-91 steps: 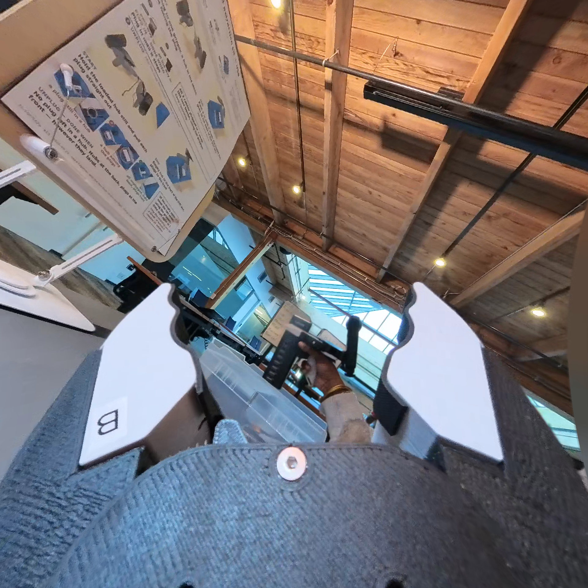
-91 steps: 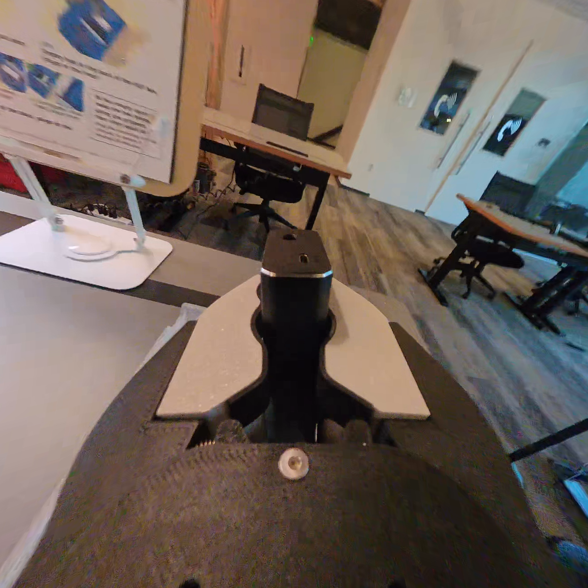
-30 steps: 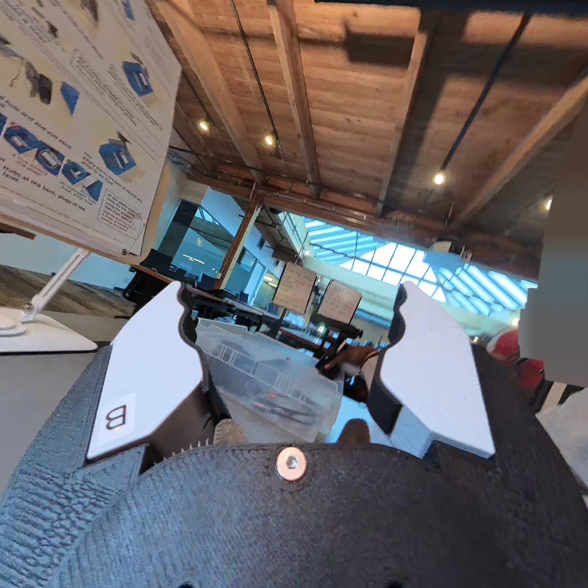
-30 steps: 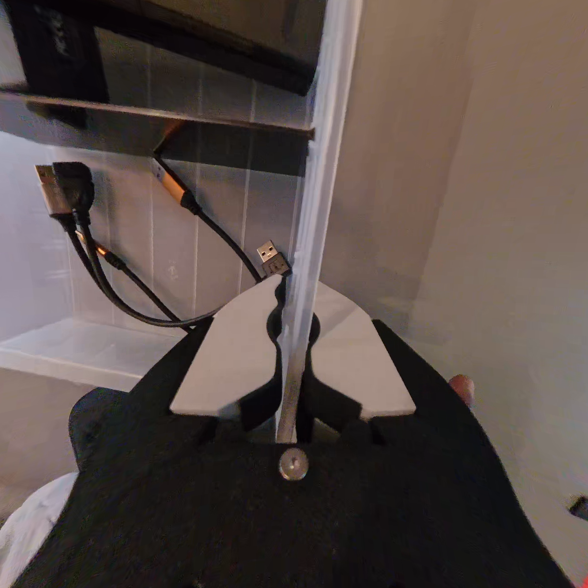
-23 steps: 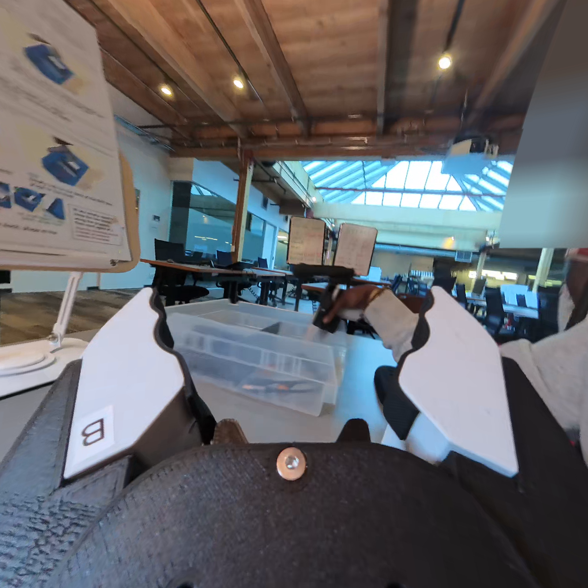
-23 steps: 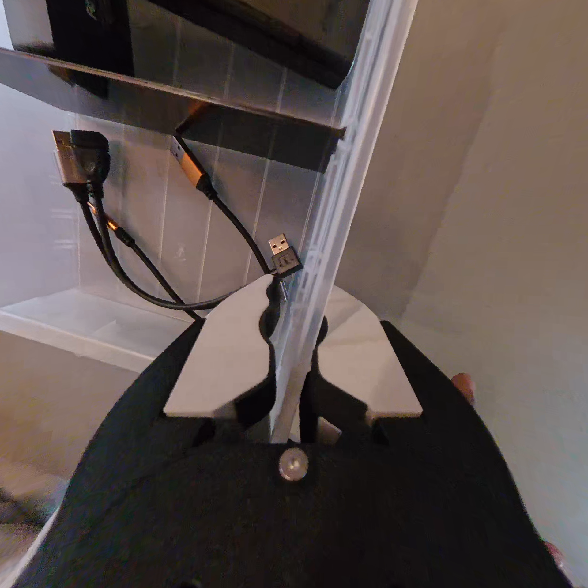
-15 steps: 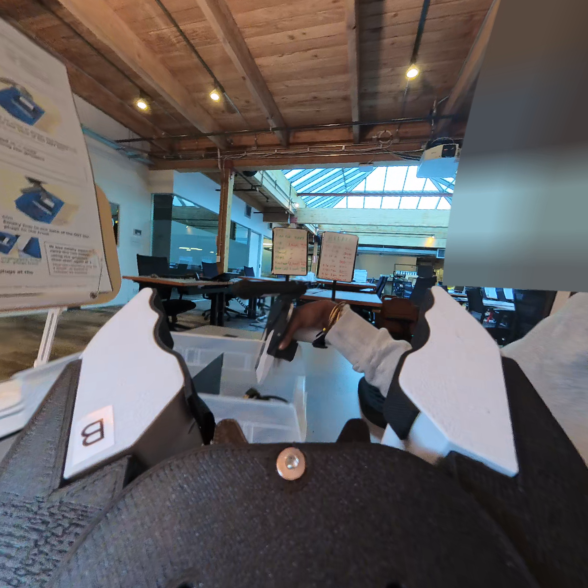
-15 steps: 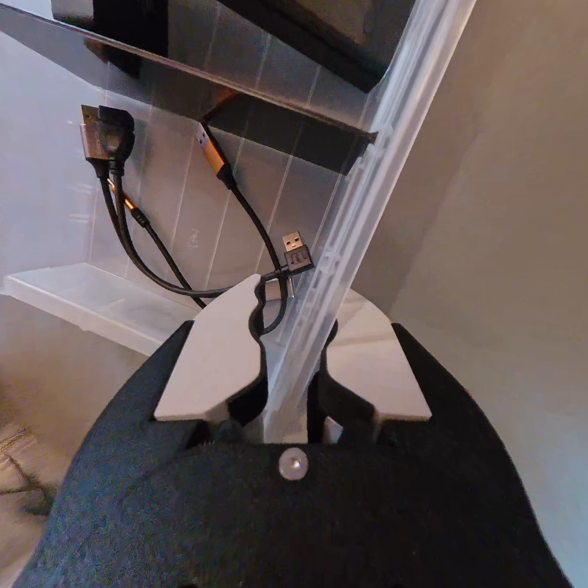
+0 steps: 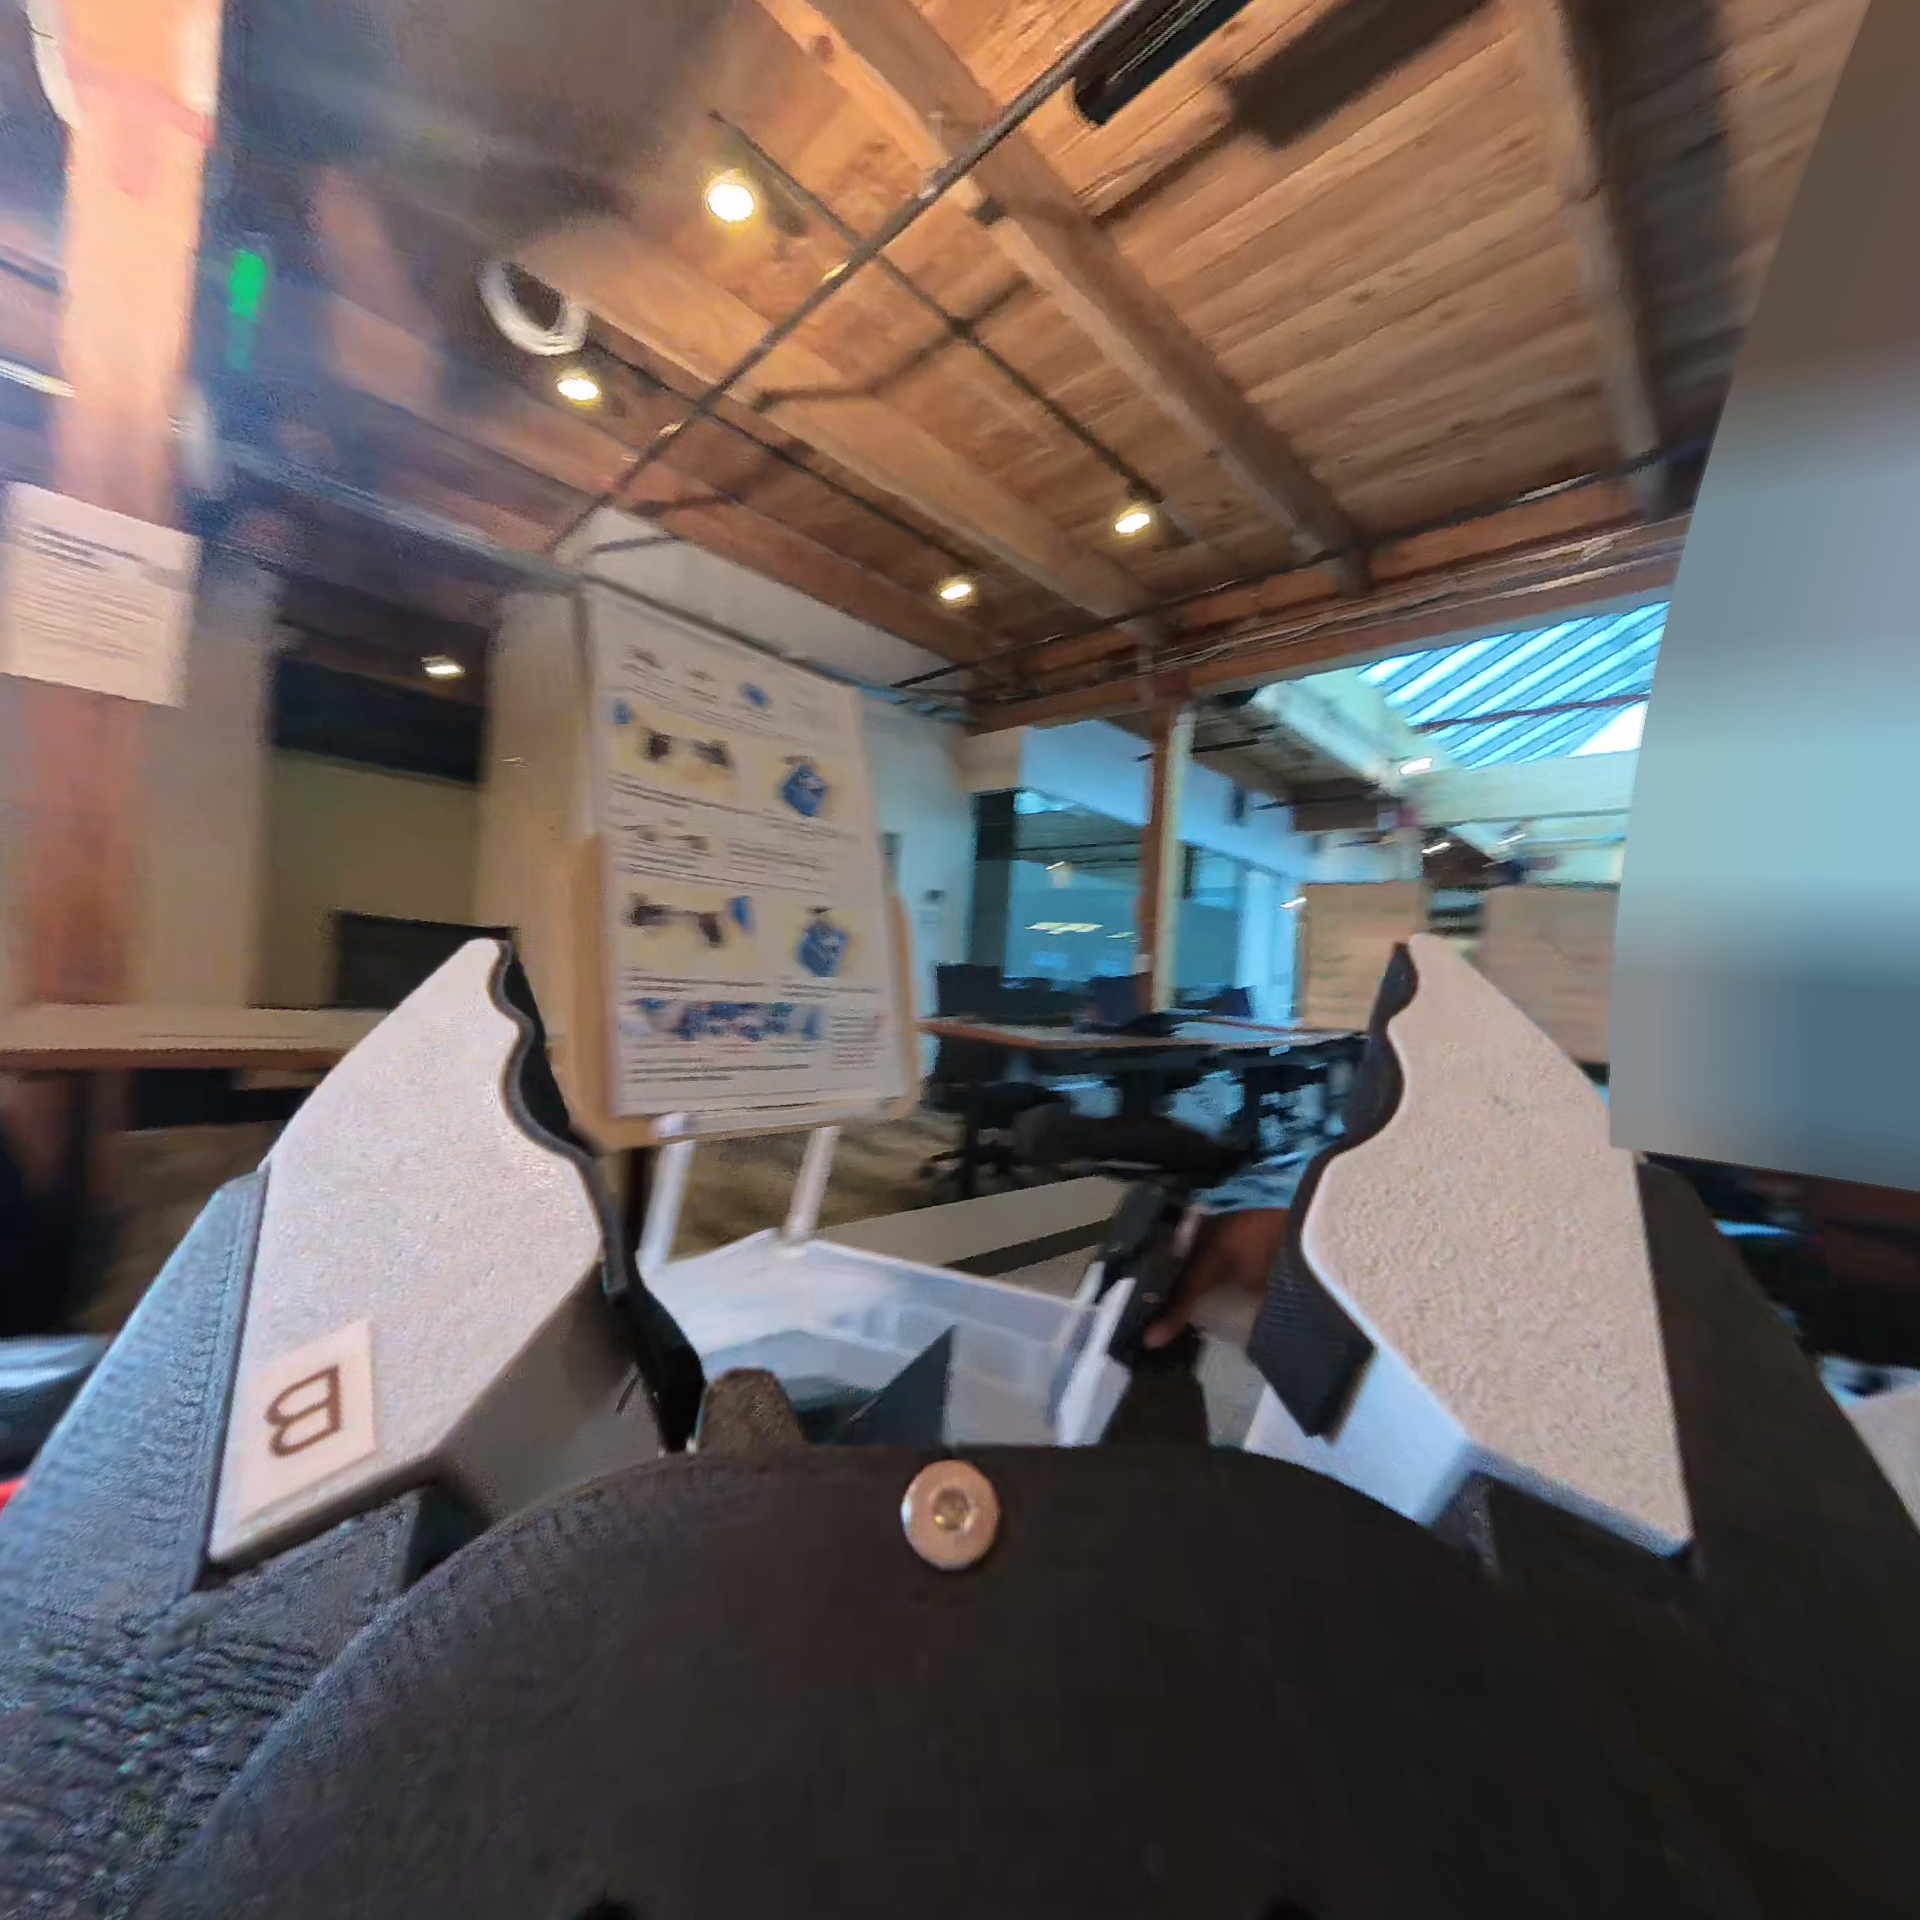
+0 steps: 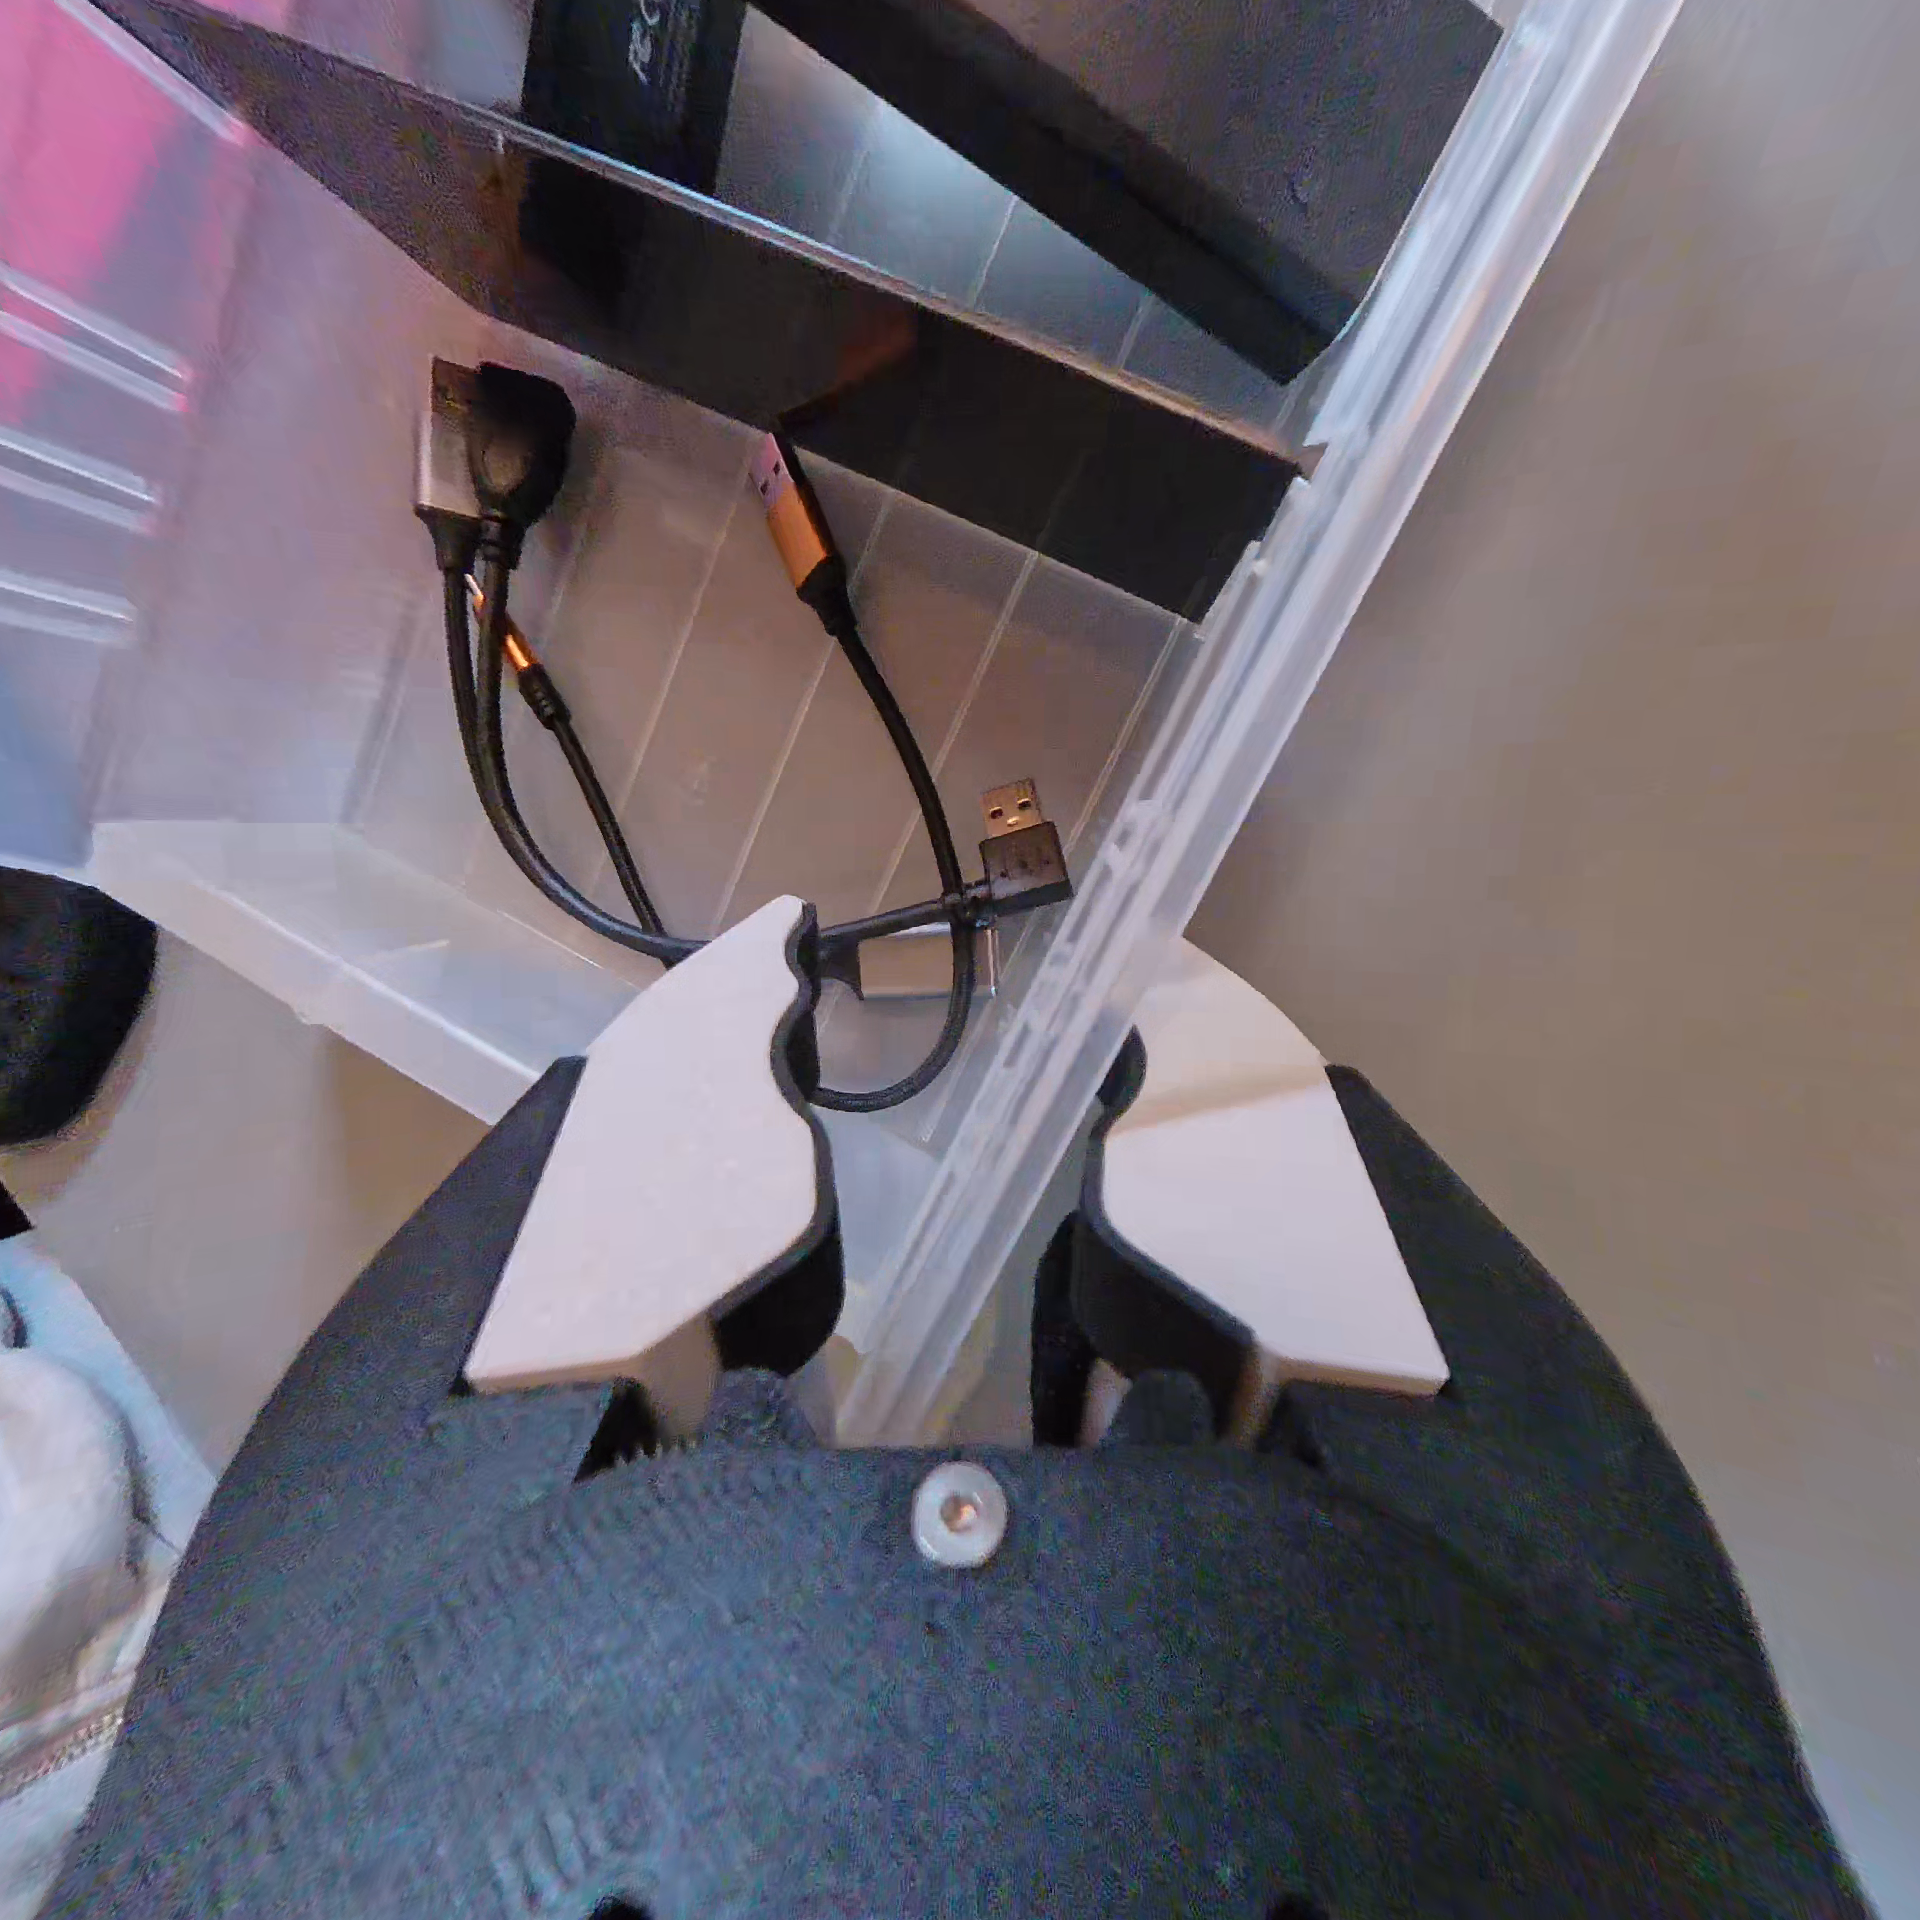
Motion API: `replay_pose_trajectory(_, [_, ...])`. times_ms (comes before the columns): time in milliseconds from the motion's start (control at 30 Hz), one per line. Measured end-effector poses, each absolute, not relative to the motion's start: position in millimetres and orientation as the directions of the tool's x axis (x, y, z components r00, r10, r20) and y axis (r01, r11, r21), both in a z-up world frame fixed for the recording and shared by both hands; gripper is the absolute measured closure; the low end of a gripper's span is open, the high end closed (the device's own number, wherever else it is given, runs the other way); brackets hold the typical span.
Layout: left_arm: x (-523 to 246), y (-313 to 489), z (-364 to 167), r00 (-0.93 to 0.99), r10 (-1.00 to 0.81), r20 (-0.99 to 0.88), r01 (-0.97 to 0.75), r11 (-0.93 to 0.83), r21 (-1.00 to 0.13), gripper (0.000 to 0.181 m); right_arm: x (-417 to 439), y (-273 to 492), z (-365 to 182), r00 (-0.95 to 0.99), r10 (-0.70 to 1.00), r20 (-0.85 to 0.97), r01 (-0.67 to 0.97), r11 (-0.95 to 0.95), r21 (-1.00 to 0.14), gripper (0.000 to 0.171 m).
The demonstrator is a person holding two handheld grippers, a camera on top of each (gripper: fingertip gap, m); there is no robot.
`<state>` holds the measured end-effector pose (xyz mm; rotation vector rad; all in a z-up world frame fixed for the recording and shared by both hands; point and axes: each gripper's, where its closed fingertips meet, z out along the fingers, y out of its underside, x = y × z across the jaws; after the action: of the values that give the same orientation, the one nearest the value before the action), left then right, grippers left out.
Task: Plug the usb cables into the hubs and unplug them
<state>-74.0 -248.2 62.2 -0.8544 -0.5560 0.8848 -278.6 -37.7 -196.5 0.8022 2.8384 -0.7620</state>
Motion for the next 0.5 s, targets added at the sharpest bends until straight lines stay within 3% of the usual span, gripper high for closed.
replay_pose_trajectory(133, [-57.1, -319.0, 51.8, 0.223, 0.974, 0.048, -0.423, 0.141, -0.895, 0.036, -265.1, -70.2, -194.0, -0.872, 0.406, -0.275, 0.49, 0.714, -0.5, 0.112])
replay_pose_trajectory(267, [-49.0, -386.0, 16.2, -0.106, 0.994, -0.001, -0.23, -0.026, -0.973, 0.036, -279.6, -69.5, -175.8, -0.873, 0.427, -0.234, 0.477, 0.651, -0.591, 0.122])
replay_pose_trajectory(333, [-44.4, -416.3, -8.5, -0.235, 0.97, -0.058, -0.091, -0.082, -0.992, 0.036, -295.1, -65.2, -149.8, -0.865, 0.46, -0.203, 0.458, 0.553, -0.696, 0.122])
replay_pose_trajectory(400, [-41.7, -441.6, -35.8, -0.304, 0.949, -0.083, 0.028, -0.079, -0.997, 0.036, -307.2, -64.2, -111.9, -0.858, 0.47, -0.206, 0.414, 0.397, -0.819, 0.112])
replay_pose_trajectory(500, [-43.0, -454.6, -81.8, -0.257, 0.966, -0.017, 0.16, 0.025, -0.987, 0.036, -297.7, -70.6, -29.7, -0.896, 0.346, -0.279, 0.292, -0.015, -0.956, 0.072])
